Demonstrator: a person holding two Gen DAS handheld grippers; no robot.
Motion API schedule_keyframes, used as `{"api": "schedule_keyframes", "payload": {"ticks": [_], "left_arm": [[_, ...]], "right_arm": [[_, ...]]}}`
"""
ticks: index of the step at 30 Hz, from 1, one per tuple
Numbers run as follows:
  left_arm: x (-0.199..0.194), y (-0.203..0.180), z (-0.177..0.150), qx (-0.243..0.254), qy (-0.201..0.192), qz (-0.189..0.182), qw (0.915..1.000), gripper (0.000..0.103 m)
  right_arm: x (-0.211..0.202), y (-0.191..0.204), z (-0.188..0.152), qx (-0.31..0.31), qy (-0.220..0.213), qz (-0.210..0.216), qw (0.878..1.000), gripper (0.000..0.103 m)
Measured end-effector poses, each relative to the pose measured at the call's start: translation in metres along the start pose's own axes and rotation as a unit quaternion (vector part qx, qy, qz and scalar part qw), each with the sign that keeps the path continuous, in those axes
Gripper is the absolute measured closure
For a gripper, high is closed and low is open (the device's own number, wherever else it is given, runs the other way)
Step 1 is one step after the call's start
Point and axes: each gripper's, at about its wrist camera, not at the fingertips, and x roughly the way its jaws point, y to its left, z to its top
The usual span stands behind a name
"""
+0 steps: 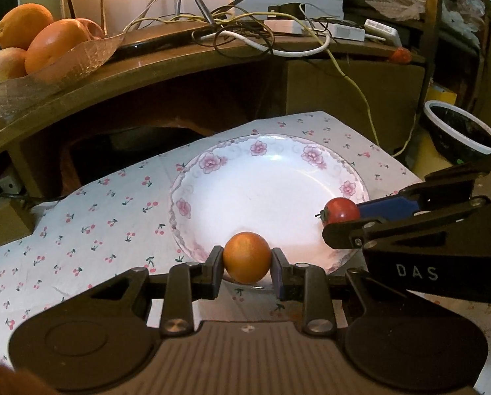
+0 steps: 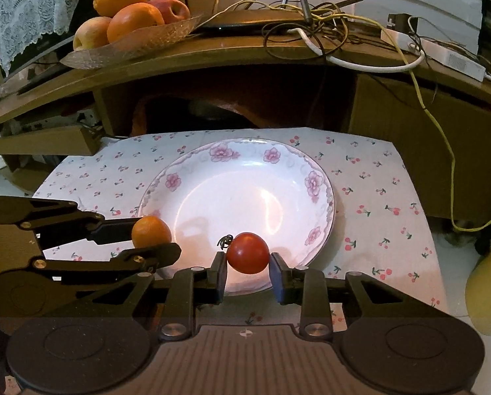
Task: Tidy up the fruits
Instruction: 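Carry the tomato and orange into the white plate and open both tools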
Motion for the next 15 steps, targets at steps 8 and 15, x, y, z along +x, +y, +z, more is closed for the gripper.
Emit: {"api": "schedule_keyframes", "payload": {"ticks": [8, 15], "left_arm": [[0.0005, 0.0011, 0.0006, 0.002, -0.002, 0.007, 1.0, 0.066], [-0.0043, 0.004, 0.0009, -0.003, -0.006, 0.014, 0.9999, 0.063]], "right_arm": [[0.0009, -0.0006, 0.0004, -0.003, -0.005, -0.001, 1.0, 0.069], [-0.0037, -0.0026, 0.001, 0.001, -0.015, -0.004, 1.0, 0.065]]}}
